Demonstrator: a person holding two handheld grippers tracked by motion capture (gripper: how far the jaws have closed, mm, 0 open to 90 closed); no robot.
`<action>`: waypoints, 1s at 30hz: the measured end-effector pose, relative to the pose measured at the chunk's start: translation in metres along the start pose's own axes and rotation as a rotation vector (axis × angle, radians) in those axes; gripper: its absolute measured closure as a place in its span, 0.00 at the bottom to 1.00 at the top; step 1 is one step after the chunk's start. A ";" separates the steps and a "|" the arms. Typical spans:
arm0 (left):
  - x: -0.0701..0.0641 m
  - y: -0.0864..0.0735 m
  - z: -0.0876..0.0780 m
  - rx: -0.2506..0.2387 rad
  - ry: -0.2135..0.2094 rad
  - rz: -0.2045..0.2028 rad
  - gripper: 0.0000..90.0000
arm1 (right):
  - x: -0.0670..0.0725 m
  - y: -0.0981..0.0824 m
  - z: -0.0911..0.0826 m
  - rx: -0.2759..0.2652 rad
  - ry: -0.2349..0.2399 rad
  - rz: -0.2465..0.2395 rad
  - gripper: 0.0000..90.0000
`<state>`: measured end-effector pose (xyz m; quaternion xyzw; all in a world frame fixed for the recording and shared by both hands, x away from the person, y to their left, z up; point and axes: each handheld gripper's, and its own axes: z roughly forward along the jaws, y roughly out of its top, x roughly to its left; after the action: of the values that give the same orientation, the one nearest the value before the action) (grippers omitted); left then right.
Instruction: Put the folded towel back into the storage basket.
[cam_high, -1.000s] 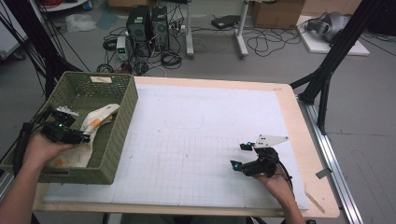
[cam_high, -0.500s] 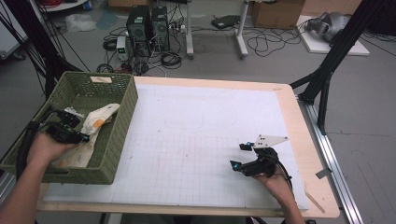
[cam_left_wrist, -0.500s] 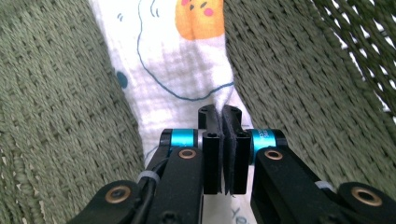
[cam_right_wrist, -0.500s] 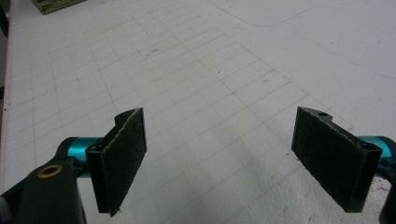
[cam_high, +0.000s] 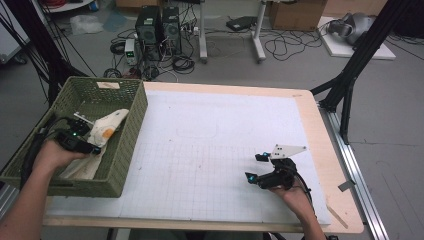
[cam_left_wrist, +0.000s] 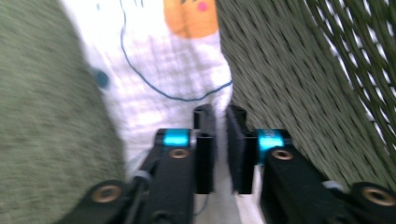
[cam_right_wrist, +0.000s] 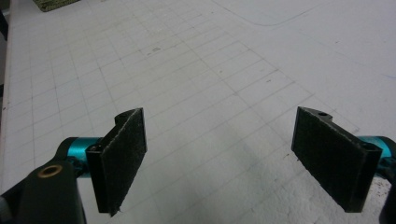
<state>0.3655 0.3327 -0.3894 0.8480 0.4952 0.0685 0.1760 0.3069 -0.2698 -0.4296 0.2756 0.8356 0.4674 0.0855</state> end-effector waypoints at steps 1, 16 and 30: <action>0.000 -0.001 0.002 0.015 0.002 0.006 0.76 | 0.000 0.000 0.000 0.000 0.002 0.002 0.19; 0.000 0.000 0.008 0.026 0.070 -0.003 0.92 | 0.000 0.000 -0.002 -0.004 0.005 0.005 0.19; 0.004 0.002 0.011 0.005 0.046 -0.091 0.84 | 0.000 0.000 0.000 0.000 0.002 0.000 0.19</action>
<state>0.3721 0.3324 -0.3993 0.8233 0.5373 0.0785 0.1653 0.3068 -0.2693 -0.4296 0.2752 0.8357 0.4676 0.0848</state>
